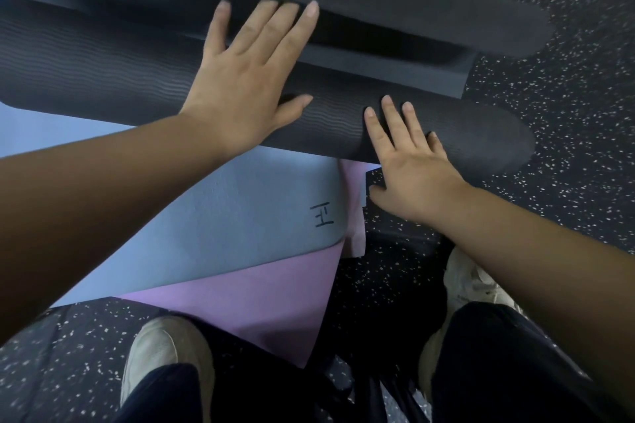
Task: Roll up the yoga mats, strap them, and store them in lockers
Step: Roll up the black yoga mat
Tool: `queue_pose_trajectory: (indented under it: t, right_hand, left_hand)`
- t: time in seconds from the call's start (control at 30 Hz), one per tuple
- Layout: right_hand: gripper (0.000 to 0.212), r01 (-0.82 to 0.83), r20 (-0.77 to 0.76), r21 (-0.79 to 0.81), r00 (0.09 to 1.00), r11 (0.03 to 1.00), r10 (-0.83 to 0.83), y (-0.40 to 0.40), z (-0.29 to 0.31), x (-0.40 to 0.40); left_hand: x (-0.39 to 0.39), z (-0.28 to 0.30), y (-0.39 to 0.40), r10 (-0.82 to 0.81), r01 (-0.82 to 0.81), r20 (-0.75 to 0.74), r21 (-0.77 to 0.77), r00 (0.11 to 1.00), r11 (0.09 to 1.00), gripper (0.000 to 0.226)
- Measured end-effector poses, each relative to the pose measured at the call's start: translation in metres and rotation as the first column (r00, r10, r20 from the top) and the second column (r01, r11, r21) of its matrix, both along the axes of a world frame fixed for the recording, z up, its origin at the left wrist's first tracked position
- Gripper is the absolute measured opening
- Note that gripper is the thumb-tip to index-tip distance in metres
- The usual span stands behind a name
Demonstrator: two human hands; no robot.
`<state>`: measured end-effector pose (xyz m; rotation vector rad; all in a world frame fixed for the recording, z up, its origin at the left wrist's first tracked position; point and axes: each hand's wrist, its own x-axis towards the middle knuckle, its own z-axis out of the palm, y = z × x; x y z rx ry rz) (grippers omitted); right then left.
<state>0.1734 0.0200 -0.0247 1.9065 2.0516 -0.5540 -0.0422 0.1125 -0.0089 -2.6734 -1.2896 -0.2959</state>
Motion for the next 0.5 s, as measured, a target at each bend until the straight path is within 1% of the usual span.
queue_pose_trajectory:
  t: [0.13,0.2,0.27,0.33,0.43,0.5]
  right_hand:
    - [0.1,0.01,-0.036,-0.025,0.999,1.0,-0.011,0.011,0.005,0.007]
    - [0.099,0.024,-0.065,-0.038,0.998,0.999,-0.026,0.014,0.007,0.01]
    - [0.099,0.032,-0.091,-0.049,0.995,0.998,-0.036,0.015,0.007,0.011]
    - [0.098,0.032,-0.103,-0.051,0.994,0.998,-0.038,0.014,0.006,0.012]
    - [0.097,0.036,-0.117,-0.043,0.992,0.998,-0.04,0.013,0.005,0.014]
    - [0.096,0.037,-0.121,-0.044,0.992,0.998,-0.042,0.012,0.004,0.013]
  left_hand:
    - [0.005,0.001,-0.008,-0.008,0.003,0.084,0.058,0.996,0.998,0.079]
    - [0.003,-0.005,-0.017,-0.008,0.002,0.133,0.049,0.991,0.999,0.079]
    - [-0.004,-0.012,-0.027,-0.012,0.009,0.149,0.02,0.989,1.0,0.079]
    - [-0.012,-0.021,-0.036,-0.016,0.018,0.109,-0.014,0.994,1.0,0.078]
    - [-0.023,-0.032,-0.04,-0.02,0.02,0.009,-0.074,1.0,0.997,0.075]
    - [-0.026,-0.034,-0.039,-0.036,0.036,-0.002,-0.067,0.999,0.997,0.07]
